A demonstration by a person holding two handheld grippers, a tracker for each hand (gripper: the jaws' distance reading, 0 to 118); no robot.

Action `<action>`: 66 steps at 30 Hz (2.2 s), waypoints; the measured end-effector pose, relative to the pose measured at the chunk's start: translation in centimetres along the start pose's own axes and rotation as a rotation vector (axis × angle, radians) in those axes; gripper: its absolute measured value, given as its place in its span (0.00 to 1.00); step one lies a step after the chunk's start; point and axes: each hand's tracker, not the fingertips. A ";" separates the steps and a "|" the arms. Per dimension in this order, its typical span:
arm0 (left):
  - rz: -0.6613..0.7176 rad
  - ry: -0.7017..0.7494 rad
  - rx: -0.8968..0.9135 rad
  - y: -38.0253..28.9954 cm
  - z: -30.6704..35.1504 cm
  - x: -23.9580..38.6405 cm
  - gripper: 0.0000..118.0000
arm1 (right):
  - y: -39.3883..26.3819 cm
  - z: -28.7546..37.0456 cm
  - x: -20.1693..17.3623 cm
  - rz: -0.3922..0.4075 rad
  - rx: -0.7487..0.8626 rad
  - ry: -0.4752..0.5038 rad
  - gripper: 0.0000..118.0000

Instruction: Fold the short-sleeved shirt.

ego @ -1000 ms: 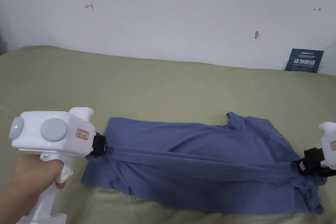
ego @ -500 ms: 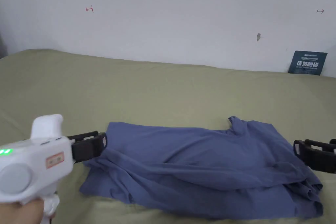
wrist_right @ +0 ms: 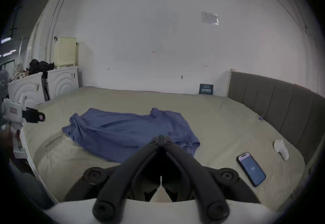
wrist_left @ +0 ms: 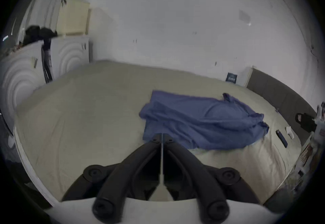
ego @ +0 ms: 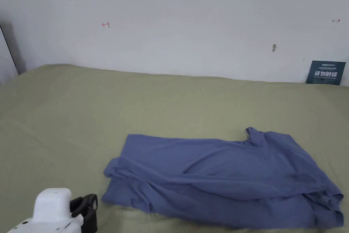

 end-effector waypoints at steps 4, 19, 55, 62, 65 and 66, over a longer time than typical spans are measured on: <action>0.027 -0.004 -0.139 1.1 -7.2 -0.4 0.64 | -0.6 -1.7 1.1 -0.030 -0.046 -0.020 0.00; -0.016 0.025 -0.213 2.3 -14.7 0.0 0.03 | -4.1 -12.3 7.2 -0.077 -0.360 -0.052 0.19; 0.164 -0.174 -0.226 1.1 -2.0 -5.4 0.03 | -2.0 -4.5 9.9 -0.219 -0.501 0.084 0.03; 0.207 -0.119 -0.339 -5.1 2.2 -7.1 0.03 | -6.2 0.2 9.0 -0.215 -0.641 0.057 0.03; 0.292 -0.091 -0.396 -7.5 3.4 -8.2 0.03 | -8.0 1.4 9.0 -0.221 -0.656 0.038 0.03; 0.311 -0.077 -0.401 -8.1 3.9 -8.5 0.03 | -7.7 1.9 8.3 -0.205 -0.660 0.034 0.03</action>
